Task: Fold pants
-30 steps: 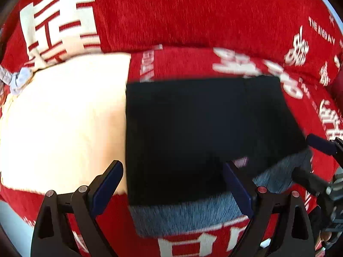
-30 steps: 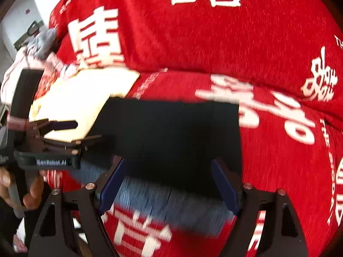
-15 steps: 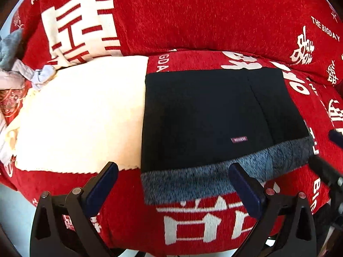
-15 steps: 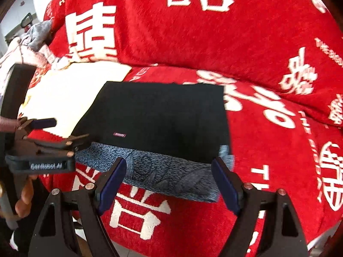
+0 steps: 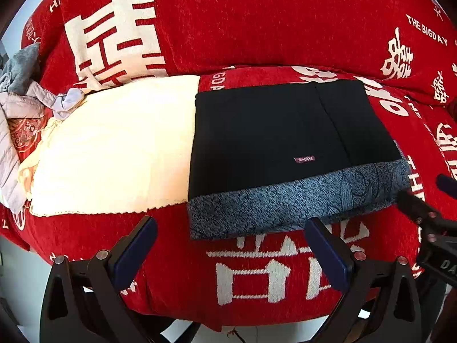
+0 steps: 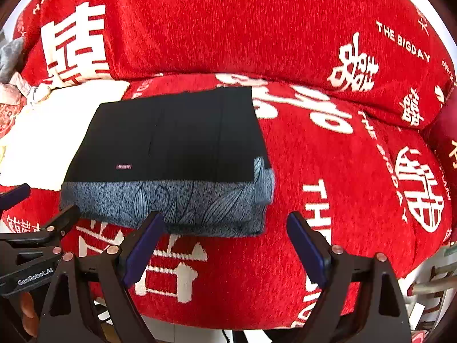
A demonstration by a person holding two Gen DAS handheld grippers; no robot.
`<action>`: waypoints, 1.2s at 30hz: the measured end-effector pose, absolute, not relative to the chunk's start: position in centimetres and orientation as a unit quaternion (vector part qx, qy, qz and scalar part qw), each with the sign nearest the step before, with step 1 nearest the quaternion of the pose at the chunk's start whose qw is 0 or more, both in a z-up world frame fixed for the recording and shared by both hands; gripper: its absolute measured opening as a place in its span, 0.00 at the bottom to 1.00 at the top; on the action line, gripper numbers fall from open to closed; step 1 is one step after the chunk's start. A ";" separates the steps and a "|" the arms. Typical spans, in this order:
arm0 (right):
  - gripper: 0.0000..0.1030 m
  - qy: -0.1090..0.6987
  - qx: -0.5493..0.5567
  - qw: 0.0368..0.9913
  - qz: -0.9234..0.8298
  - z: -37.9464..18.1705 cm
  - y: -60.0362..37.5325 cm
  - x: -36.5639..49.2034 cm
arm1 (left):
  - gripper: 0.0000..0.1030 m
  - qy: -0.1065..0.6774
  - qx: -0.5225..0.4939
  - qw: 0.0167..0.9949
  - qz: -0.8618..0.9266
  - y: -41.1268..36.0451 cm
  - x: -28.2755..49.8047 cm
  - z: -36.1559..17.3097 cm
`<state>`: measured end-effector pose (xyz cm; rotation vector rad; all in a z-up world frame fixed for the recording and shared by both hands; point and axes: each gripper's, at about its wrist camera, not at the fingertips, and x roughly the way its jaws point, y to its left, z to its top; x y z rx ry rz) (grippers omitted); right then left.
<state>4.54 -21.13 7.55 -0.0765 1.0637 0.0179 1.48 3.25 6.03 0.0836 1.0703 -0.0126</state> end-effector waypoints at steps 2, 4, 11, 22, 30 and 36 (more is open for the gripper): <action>0.88 0.510 -0.037 0.859 0.008 7.3 -20.9 4.4 | 1.00 0.511 0.036 0.859 -0.006 3.3 1.3 5.9; 0.88 0.514 -0.039 0.857 0.007 7.0 -20.7 4.4 | 1.00 0.499 0.034 0.866 0.000 3.3 1.0 5.9; 0.88 0.520 -0.037 0.853 -0.002 6.5 -20.8 4.5 | 1.00 0.498 0.031 0.866 -0.006 3.1 0.8 5.7; 0.88 0.521 -0.041 0.852 -0.012 6.3 -20.9 5.0 | 1.00 0.499 0.038 0.866 0.001 3.3 1.0 5.3; 0.88 0.527 -0.047 0.849 -0.008 5.8 -20.4 5.2 | 1.00 0.512 0.034 0.858 -0.006 3.6 1.2 4.7; 0.88 0.527 -0.048 0.848 -0.006 5.8 -20.3 5.1 | 1.00 0.513 0.033 0.858 -0.006 3.6 0.9 4.6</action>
